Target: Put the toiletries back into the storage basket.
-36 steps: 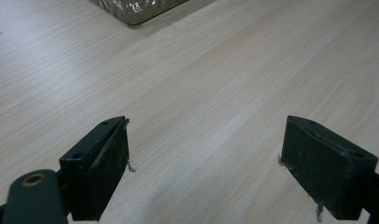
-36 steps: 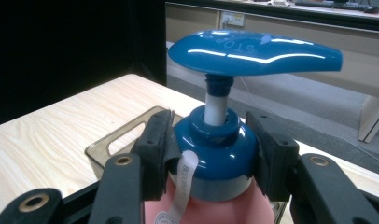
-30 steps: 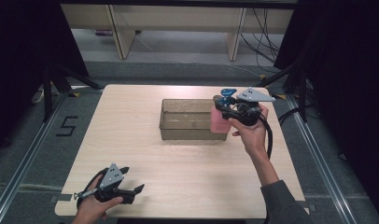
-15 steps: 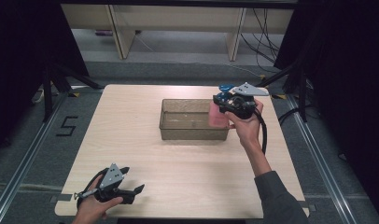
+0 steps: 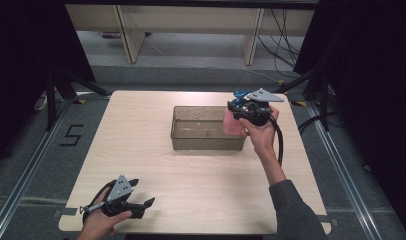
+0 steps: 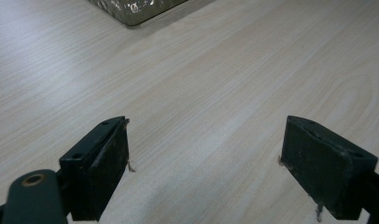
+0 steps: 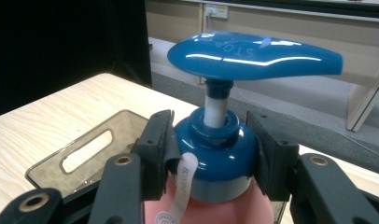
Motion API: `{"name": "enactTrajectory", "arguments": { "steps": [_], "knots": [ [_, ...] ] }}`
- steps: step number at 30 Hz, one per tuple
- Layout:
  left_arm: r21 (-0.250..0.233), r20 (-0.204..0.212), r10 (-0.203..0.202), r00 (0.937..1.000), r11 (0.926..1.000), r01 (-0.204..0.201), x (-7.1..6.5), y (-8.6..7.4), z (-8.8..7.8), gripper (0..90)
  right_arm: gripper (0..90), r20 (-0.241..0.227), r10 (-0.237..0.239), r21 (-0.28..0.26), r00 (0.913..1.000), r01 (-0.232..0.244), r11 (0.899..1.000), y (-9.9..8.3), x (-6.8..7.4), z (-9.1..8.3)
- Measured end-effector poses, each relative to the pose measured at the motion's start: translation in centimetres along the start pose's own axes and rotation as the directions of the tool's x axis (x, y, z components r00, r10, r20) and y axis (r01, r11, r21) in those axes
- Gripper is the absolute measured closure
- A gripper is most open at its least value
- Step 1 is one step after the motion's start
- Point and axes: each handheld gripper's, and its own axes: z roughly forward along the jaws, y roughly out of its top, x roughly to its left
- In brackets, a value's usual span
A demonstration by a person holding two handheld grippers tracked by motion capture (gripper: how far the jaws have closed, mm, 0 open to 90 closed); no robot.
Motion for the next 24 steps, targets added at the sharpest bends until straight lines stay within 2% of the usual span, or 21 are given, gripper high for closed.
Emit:
{"name": "enactTrajectory", "arguments": {
  "steps": [1,6,7,9,10,15,17,18,21,23,24],
  "knots": [
    [0.011,0.01,0.002,0.9999,0.9999,-0.003,0.1,0.0,-0.1,14.8,53.6,-0.012,0.005,0.009,0.9999,-0.004,1.0,-0.1,-0.1,0.1],
    [0.008,0.008,0.004,1.0,1.0,-0.004,0.0,0.0,-0.1,14.8,53.7,0.014,-0.023,-0.005,0.9996,0.023,1.0,-0.4,-0.3,0.4],
    [0.015,0.0,0.004,1.0,0.9999,-0.004,0.0,0.1,-0.1,14.7,53.7,0.004,-0.014,0.001,0.9999,0.014,1.0,-0.5,-0.1,0.4],
    [0.001,0.0,0.001,1.0,1.0,-0.001,0.0,0.0,0.0,14.7,53.6,0.017,-0.013,0.002,0.9998,0.013,1.0,-0.6,0.0,0.5],
    [0.013,0.001,0.005,1.0,0.9999,-0.005,0.0,0.1,-0.1,14.8,53.7,0.013,-0.029,-0.003,0.9995,0.029,1.0,-0.7,-0.1,0.7],
    [0.015,0.0,0.011,0.9999,0.9998,-0.011,0.1,0.0,-0.1,14.8,53.7,0.001,-0.017,0.007,0.9999,0.017,1.0,-1.1,-0.1,0.8],
    [0.008,0.006,0.002,1.0,1.0,-0.003,0.1,0.0,-0.1,14.8,53.7,0.023,-0.03,-0.002,0.9993,0.03,1.0,-1.4,-0.3,0.8],
    [0.013,0.002,0.006,1.0,0.9999,-0.006,0.1,0.0,-0.1,14.8,53.7,0.013,0.006,0.019,0.9999,-0.006,1.0,-1.5,-0.1,0.8],
    [0.013,0.0,0.003,1.0,0.9999,-0.003,0.1,0.1,-0.1,14.8,53.7,0.023,-0.012,0.005,0.9997,0.012,1.0,-1.7,-0.3,1.0],
    [0.013,0.002,0.005,1.0,0.9999,-0.005,0.1,0.0,0.0,14.8,53.7,0.007,-0.018,0.006,0.9998,0.018,1.0,-1.8,-0.4,1.1],
    [0.021,-0.003,0.011,0.9999,0.9997,-0.011,0.1,0.0,-0.1,14.8,53.7,0.022,-0.025,0.006,0.9994,0.025,1.0,-1.9,-0.3,1.2]
  ]
}}
